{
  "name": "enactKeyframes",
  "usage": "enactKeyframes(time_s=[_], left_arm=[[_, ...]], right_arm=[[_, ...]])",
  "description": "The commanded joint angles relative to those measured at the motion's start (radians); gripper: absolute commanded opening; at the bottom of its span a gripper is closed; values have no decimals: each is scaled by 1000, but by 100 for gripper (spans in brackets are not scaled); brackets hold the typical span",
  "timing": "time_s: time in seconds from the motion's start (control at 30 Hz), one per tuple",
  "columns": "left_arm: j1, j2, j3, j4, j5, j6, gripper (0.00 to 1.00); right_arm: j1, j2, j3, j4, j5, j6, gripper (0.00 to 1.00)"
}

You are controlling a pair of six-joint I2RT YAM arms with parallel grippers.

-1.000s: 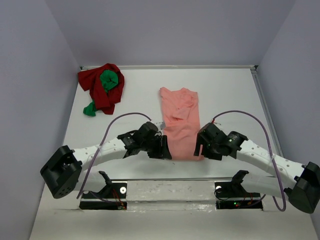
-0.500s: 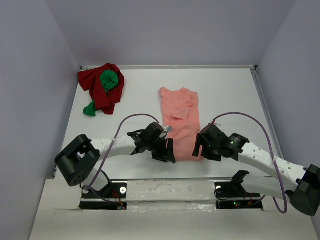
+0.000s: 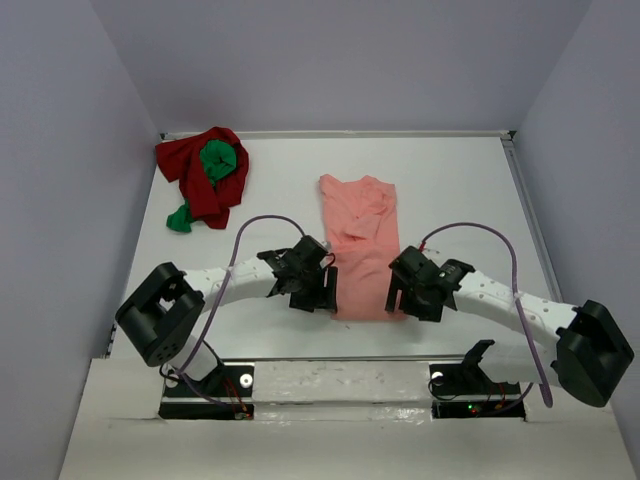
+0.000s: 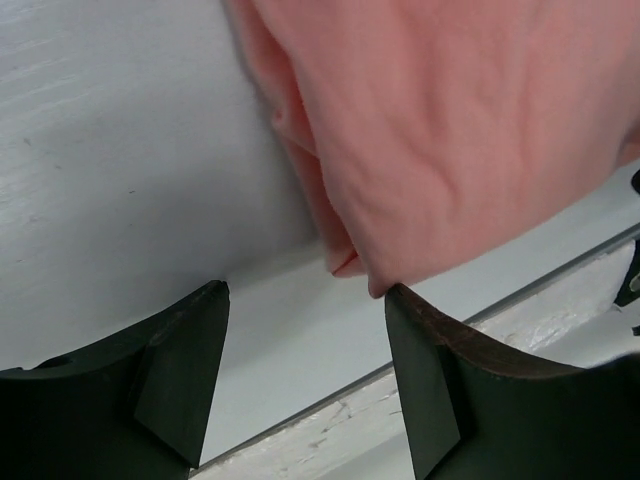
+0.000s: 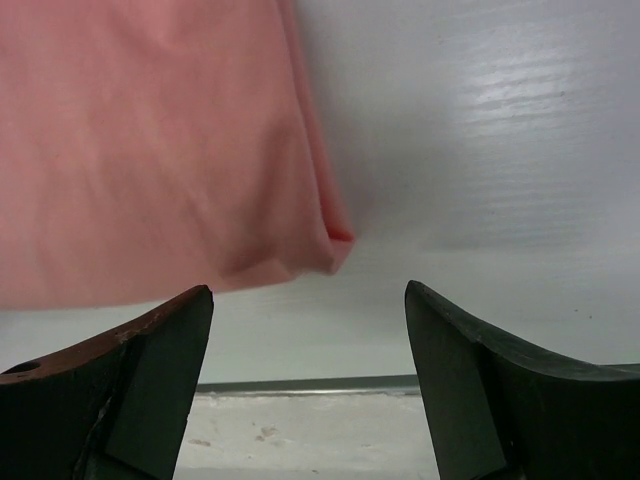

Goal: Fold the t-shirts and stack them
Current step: Fold the tshirt

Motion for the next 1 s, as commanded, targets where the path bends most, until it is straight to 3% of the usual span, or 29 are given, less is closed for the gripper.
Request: enactKeyframes(time_s=[0.0, 0.13, 0.37, 0.97], left_arm=[[29, 13, -12, -6, -15, 30, 73], [55, 22, -44, 54, 53, 45, 73], [69, 56, -58, 132, 135, 39, 73], [70, 86, -47, 171, 205, 14, 73]], right_arm=[[-63, 18, -8, 84, 48, -28, 83], [-130, 20, -15, 114, 0, -56, 83], [-139, 54, -18, 158, -52, -79, 82], [-139, 55, -68, 209, -120, -37, 80]])
